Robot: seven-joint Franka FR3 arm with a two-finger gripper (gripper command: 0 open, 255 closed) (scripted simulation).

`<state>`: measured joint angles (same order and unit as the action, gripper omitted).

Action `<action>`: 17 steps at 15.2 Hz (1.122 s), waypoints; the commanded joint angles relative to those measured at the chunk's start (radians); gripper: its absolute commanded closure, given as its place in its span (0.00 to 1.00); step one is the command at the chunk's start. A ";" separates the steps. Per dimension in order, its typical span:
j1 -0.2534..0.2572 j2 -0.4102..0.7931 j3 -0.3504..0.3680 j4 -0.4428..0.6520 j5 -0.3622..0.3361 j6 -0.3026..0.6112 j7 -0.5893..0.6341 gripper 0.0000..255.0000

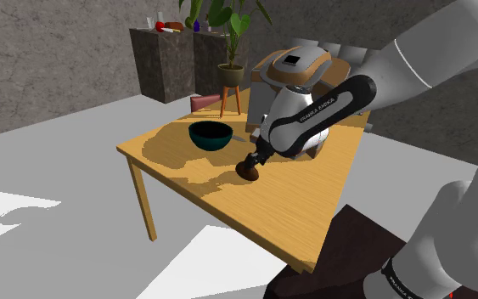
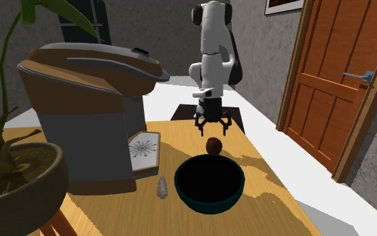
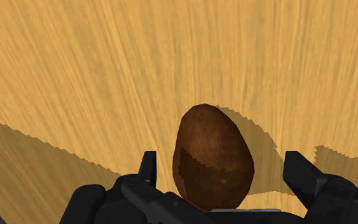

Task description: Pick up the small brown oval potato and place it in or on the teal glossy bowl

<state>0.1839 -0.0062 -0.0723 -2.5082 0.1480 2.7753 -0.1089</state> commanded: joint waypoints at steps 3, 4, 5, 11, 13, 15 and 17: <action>0.004 0.064 0.005 0.015 0.033 0.052 -0.027 0.00; 0.004 0.080 0.008 0.019 0.041 0.064 -0.033 0.00; 0.003 0.096 0.010 0.023 0.049 0.076 -0.039 0.00; 0.002 0.121 0.015 0.030 0.062 0.094 -0.049 0.00; 0.002 0.121 0.015 0.030 0.062 0.094 -0.049 0.00; 0.002 0.121 0.015 0.029 0.062 0.094 -0.049 1.00; 0.002 0.121 0.015 0.029 0.062 0.094 -0.049 1.00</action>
<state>0.1854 0.1144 -0.0576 -2.4788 0.2101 2.8692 -0.1576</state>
